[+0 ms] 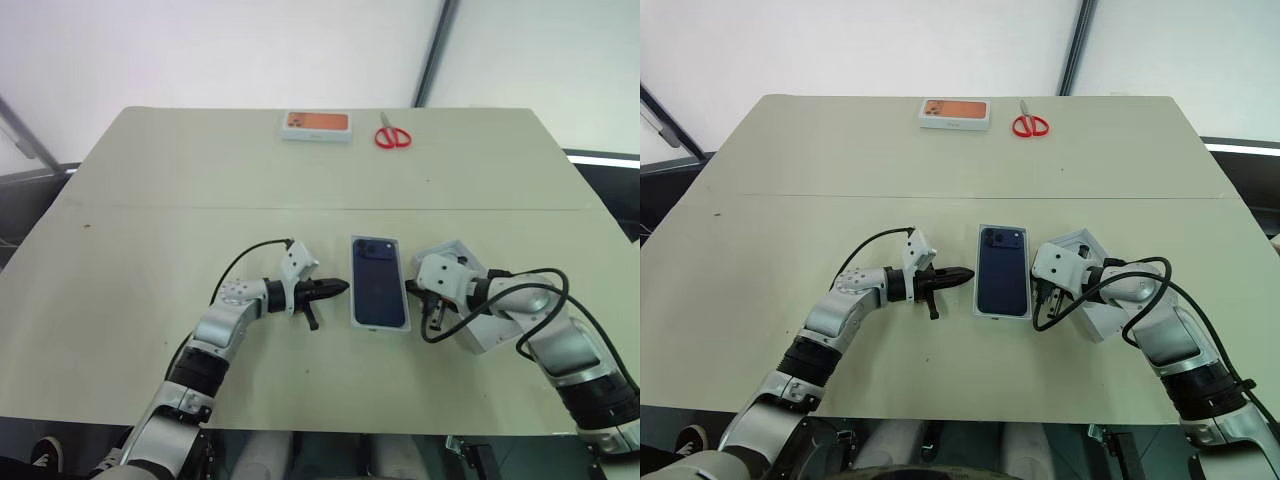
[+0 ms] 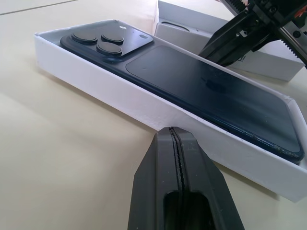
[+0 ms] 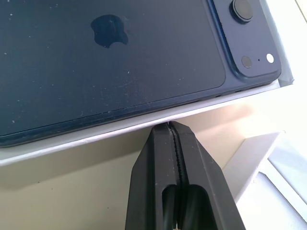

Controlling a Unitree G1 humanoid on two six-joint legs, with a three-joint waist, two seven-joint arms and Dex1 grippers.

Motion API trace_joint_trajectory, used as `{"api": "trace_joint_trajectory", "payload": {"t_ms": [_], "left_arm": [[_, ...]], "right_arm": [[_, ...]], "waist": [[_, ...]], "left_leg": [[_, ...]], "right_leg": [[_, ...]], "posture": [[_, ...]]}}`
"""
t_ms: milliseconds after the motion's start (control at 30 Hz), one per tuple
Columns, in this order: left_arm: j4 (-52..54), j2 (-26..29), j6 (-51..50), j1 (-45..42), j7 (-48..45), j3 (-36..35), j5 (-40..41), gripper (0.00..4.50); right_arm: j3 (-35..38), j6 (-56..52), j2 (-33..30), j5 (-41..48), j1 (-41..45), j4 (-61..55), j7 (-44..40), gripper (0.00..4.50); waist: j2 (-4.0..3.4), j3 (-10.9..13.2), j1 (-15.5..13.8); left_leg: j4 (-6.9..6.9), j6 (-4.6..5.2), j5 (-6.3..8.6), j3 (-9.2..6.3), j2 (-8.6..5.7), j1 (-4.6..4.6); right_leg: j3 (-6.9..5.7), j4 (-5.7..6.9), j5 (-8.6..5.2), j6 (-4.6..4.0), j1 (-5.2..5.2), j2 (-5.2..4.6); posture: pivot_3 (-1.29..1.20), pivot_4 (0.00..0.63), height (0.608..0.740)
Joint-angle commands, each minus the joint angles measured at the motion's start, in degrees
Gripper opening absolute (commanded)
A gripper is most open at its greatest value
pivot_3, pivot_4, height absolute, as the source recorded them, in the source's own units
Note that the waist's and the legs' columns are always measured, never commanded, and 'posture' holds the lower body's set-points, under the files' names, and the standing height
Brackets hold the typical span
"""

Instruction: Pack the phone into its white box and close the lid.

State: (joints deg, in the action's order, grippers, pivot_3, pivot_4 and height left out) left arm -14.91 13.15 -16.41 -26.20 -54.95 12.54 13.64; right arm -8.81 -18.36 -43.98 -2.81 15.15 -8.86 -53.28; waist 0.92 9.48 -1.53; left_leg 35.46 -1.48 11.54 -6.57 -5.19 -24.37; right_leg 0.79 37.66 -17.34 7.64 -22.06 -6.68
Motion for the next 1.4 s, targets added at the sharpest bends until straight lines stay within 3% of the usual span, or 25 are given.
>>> {"api": "trace_joint_trajectory", "payload": {"t_ms": [33, 667, 1000, 1167, 1200, 1300, 1400], "left_arm": [[0.49, 1.26, 0.28, -0.55, -1.19, -0.12, -0.05, 0.0], [1.42, 3.37, 0.27, -0.39, -1.04, -2.66, 1.54, 0.0], [5.23, 7.72, 0.2, 1.11, -1.69, -5.94, 2.99, 0.0], [5.99, 11.45, -1.72, 0.51, -2.89, -9.48, 5.44, 0.0], [6.37, 12.74, -2.29, 0.46, -3.72, -10.32, 6.15, 0.0], [7.33, 15.83, -3.96, 0.71, -6.53, -12.24, 8.72, 0.81], [8.42, 17.43, -4.24, 1.23, -7.84, -12.87, 9.81, 2.29]], "right_arm": [[0.41, 1.06, -0.35, 0.02, 1.96, -0.67, 0.16, 0.02], [-0.38, 5.3, 0.61, -6.27, 8.22, 11.2, 7.98, 0.02], [4.53, -2.64, 0.07, 4.02, 3.51, 0.32, 2.79, 0.02], [10.6, -8.61, -0.87, 8.6, -0.15, -5.03, 3.38, 0.02], [12.75, -12.98, -1.12, 11.87, -1.53, -7.36, 2.28, 0.26], [15.48, -18.48, -3.66, 15.14, -6.56, -13.64, 0.48, 1.31], [17.33, -21.35, -5.77, 16.25, -8.54, -15.71, 0.99, 2.88]], "waist": [[0.0, 0.0, 0.2], [0.0, 0.01, 1.17], [0.0, 0.01, 1.24], [0.0, 0.01, 1.08], [0.0, 0.01, 1.0], [-0.01, 0.02, 0.9], [-0.01, 0.02, 0.95]], "left_leg": [[0.0, 0.0, 0.0, 0.0, 0.0, 0.0], [-0.13, -0.02, -0.01, 0.04, 0.03, -0.03], [-0.14, -0.02, -0.01, 0.04, 0.04, -0.03], [-0.14, -0.01, -0.01, 0.04, 0.04, -0.04], [-0.14, -0.01, -0.01, 0.04, 0.04, -0.04], [-0.17, -0.01, -0.01, 0.01, 0.05, -0.06], [-0.17, 0.0, -0.01, 0.04, 0.05, -0.05]], "right_leg": [[0.0, 0.0, 0.0, 0.0, 0.0, 0.0], [0.05, 0.02, 0.0, 0.0, -0.15, 0.03], [0.06, 0.02, 0.0, 0.0, -0.15, 0.04], [0.06, 0.02, 0.0, 0.0, -0.17, 0.03], [0.06, 0.02, 0.0, 0.0, -0.16, 0.03], [0.06, 0.02, 0.0, 0.0, -0.19, 0.02], [0.06, 0.0, 0.0, -0.01, -0.17, 0.01]], "posture": [[0.0, 0.15, 0.74], [0.0, 0.15, 0.74], [0.0, 0.15, 0.74], [0.0, 0.15, 0.74], [0.0, 0.15, 0.74], [0.0, 0.15, 0.74], [0.0, 0.15, 0.74]]}}
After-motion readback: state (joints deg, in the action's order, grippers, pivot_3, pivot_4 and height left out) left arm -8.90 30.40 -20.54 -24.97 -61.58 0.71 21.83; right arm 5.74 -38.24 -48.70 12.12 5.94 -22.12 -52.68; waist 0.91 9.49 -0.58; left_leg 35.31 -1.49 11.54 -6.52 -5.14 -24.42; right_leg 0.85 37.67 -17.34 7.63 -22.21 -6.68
